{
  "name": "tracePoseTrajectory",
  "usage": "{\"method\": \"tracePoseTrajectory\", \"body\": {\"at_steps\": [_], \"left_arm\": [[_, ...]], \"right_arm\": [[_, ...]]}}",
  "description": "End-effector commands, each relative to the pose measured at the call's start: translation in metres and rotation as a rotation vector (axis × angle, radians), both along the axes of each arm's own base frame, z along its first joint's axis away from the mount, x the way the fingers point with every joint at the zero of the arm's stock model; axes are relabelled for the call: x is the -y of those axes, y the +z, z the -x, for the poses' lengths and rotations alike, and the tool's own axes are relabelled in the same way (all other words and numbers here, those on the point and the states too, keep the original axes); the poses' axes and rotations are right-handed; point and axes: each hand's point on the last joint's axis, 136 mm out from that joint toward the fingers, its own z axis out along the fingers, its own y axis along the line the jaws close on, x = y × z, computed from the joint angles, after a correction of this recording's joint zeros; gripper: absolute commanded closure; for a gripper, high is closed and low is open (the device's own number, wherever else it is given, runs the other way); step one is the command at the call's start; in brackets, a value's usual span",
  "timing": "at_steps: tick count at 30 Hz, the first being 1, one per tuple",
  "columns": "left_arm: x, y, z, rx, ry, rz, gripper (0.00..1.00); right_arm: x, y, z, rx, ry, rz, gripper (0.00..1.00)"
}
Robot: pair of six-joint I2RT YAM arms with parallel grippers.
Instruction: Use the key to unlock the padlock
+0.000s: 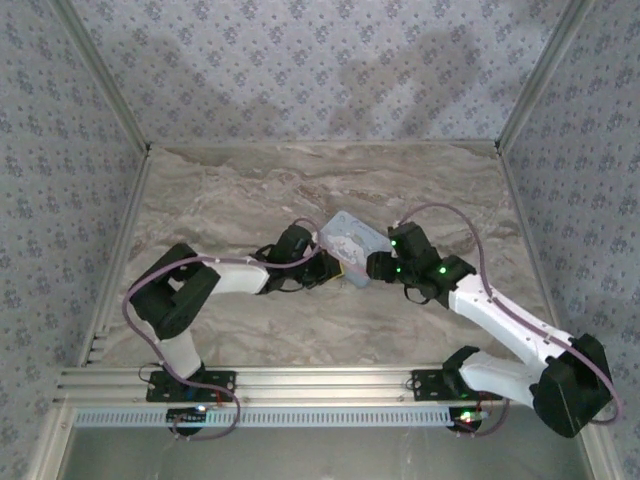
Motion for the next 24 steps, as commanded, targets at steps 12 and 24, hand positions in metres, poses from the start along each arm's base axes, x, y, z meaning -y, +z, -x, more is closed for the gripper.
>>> {"method": "tracePoseTrajectory", "body": {"at_steps": [12, 24], "left_arm": [[-0.013, 0.000, 0.009, 0.045, 0.008, -0.032, 0.72], [-0.035, 0.013, 0.018, 0.083, 0.047, -0.051, 0.65]], "right_arm": [[0.007, -0.031, -0.028, -0.103, -0.131, -0.145, 0.44], [-0.008, -0.036, -0.063, -0.132, -0.147, -0.188, 0.48]]}}
